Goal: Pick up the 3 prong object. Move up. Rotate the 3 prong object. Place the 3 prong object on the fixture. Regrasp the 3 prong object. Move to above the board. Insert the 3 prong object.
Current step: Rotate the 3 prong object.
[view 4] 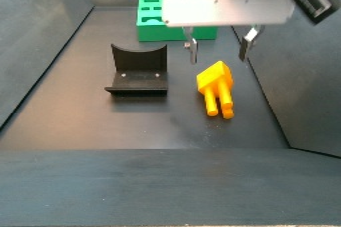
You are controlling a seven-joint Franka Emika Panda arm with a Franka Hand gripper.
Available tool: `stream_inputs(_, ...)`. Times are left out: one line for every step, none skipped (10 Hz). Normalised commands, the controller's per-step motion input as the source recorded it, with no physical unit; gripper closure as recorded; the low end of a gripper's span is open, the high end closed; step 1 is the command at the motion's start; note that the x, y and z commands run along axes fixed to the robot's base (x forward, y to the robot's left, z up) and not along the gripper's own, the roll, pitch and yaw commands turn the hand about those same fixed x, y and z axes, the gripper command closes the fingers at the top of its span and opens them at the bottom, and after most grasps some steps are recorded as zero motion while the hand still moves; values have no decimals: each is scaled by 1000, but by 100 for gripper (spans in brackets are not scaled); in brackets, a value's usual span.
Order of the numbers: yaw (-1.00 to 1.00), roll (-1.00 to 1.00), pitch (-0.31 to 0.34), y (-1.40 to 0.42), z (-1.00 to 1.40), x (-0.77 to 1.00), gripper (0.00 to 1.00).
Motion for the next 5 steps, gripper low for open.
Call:
stream_inputs(1000, 3, -1, -20, -266, 6, 0)
stream_inputs(1000, 4, -4, -3, -249, 39, 0)
stream_inputs(1000, 5, -5, 7, -193, 53, 0)
stream_inputs(1000, 7, -8, 8, -103, 42, 0)
stream_inputs(1000, 8, -9, 6, -69, 31, 0)
